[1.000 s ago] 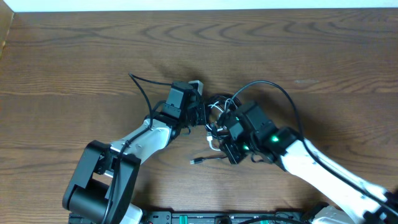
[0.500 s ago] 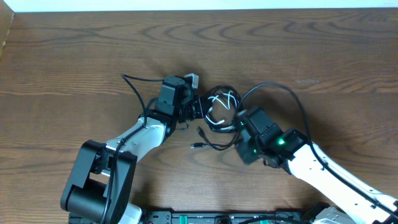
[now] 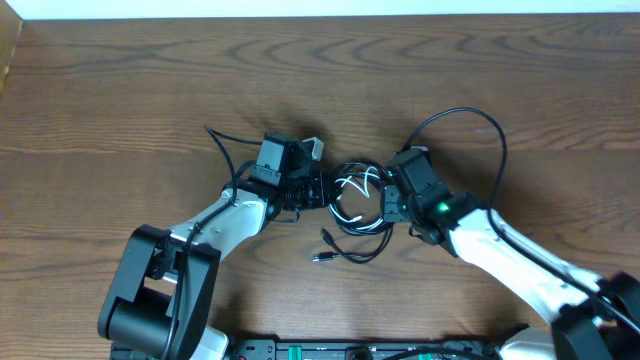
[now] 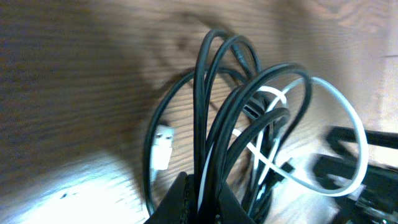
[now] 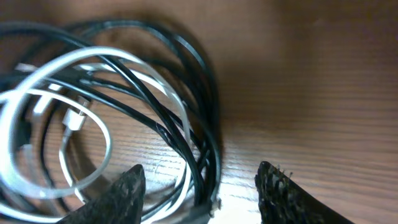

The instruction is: Untangle cables

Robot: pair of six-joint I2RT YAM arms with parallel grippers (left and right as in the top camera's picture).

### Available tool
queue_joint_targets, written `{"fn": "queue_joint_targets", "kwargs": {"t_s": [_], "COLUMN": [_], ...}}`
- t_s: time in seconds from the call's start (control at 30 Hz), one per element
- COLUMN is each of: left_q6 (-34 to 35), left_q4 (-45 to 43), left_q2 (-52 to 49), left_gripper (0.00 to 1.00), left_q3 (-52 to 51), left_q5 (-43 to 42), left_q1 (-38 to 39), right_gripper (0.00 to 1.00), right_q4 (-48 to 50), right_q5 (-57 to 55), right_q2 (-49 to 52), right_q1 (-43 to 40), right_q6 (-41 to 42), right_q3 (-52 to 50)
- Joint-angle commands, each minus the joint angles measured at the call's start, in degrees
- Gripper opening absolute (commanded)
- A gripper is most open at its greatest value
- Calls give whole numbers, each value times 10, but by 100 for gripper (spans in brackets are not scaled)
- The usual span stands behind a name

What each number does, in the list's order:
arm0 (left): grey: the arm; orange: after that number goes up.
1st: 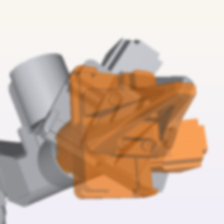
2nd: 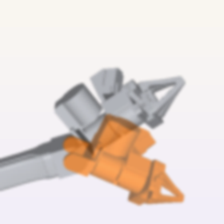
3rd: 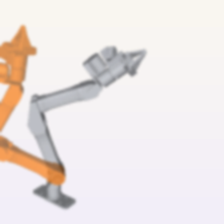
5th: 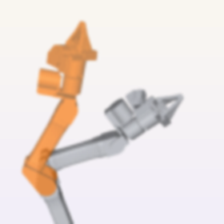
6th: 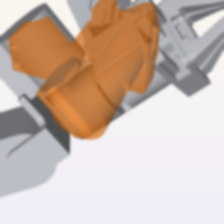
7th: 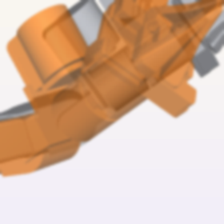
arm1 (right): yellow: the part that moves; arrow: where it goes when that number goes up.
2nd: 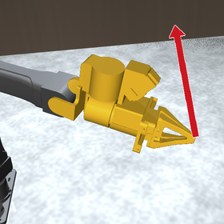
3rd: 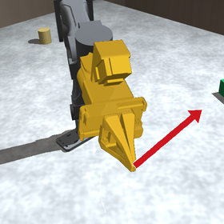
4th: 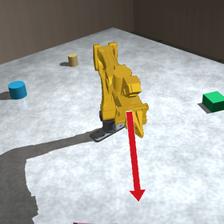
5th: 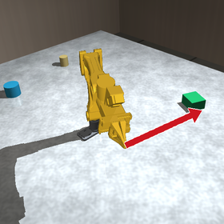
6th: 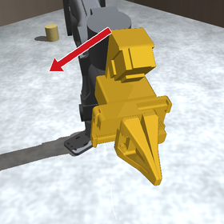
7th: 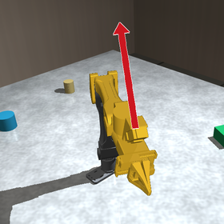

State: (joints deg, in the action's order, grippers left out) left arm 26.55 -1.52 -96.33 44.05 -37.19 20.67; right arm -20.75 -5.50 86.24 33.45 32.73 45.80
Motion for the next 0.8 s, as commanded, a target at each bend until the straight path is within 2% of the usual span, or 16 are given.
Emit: {"fn": "queue_joint_targets", "kwargs": {"t_s": [0.0, 0.17, 0.2, 0.23, 0.27, 0.5, 0.67, 0.77], "left_q6": [-14, -14, -14, -14, -14, -14, -14, -14], "left_q4": [-16, -36, -42, -56, -62, -103, -108, -110], "left_q2": [-2, -2, -2, -2, -2, -2, -2, -2], "left_gripper": [7, 7, 7, 7, 7, 9, 13, 13], "left_q3": [0, 0, 0, 0, 0, 0, 0, 0], "left_q5": [-41, -75, -84, -103, -110, -157, -102, -86], "left_q1": [-1, -1, -1, -1, -1, -1, -3, -3], "right_gripper": [49, 21, 18, 5, 1, 1, 1, 1], "right_q4": [23, 52, 54, 60, 64, 78, 77, 77], "right_q5": [20, -5, -12, -32, -42, -54, 19, 12], "right_q2": [41, 68, 71, 72, 72, 59, -27, -103], "right_q1": [-1, -2, -2, -2, -2, -9, -30, -39], "right_q6": [13, 14, 14, 15, 15, 6, -46, -58], "right_q3": [3, 3, 3, 3, 3, 7, 32, 43]}}
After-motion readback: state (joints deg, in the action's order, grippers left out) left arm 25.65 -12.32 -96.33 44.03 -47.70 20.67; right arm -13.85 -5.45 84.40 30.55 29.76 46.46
